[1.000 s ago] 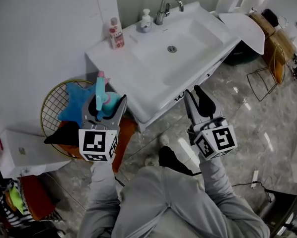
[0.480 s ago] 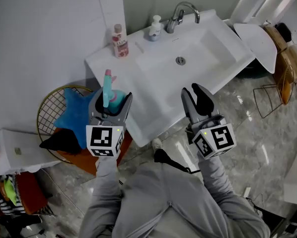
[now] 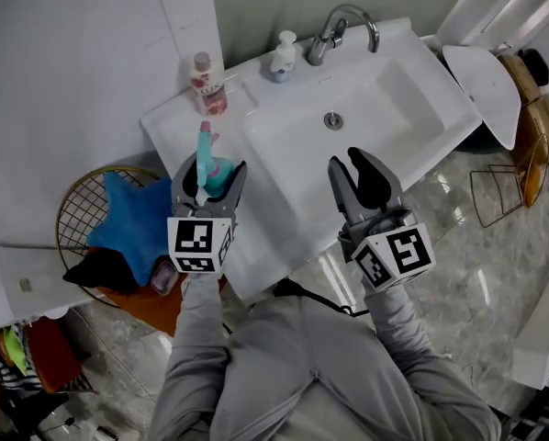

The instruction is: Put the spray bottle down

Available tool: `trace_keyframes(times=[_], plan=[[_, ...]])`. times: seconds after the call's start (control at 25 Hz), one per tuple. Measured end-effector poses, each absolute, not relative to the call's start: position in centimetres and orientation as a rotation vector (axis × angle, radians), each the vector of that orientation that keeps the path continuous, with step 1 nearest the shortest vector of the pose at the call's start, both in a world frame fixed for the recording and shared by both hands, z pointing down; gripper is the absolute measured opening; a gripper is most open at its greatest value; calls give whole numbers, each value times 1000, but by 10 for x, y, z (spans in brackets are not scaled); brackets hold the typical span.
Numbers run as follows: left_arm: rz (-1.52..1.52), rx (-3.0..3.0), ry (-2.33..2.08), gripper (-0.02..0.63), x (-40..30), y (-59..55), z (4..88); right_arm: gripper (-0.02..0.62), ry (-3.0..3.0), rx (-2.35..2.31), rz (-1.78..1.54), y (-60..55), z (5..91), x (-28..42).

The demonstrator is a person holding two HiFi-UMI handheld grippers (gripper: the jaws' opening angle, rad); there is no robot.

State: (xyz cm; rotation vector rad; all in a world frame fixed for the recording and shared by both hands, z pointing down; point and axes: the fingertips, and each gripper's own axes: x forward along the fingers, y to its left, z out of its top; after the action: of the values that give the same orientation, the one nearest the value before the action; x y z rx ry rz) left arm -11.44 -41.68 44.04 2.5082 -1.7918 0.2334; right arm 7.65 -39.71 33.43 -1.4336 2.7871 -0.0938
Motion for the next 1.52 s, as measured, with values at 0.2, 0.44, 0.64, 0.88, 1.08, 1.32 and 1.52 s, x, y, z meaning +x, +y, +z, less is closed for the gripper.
trace_keyframes(times=[0.2,0.44,0.64,0.88,1.08,1.32,1.52], plan=[[231,2474,-1763,362,-103,-431,465,127,2789,-1453,-109,-414,342,82],[257,2476,-1743,362,-87,-434,486,127,2774,-1489,-119,-423,347,90],[278,2495,-1728,362,-79,-435,494,127,2765,-1517,-130,-423,352,95],[284,2524,-1727,362,-69,-434,493,127,2757,-1532,-128,-421,352,99],[261,2536,-1713,362,-68,-429,492,127,2757,-1529,-129,-419,351,97],[236,2583,-1668,362,-62,-424,488,127,2759,-1513,-130,-415,350,93],[240,2600,-1669,372,-63,-416,479,127,2752,-1509,-116,-410,345,93]])
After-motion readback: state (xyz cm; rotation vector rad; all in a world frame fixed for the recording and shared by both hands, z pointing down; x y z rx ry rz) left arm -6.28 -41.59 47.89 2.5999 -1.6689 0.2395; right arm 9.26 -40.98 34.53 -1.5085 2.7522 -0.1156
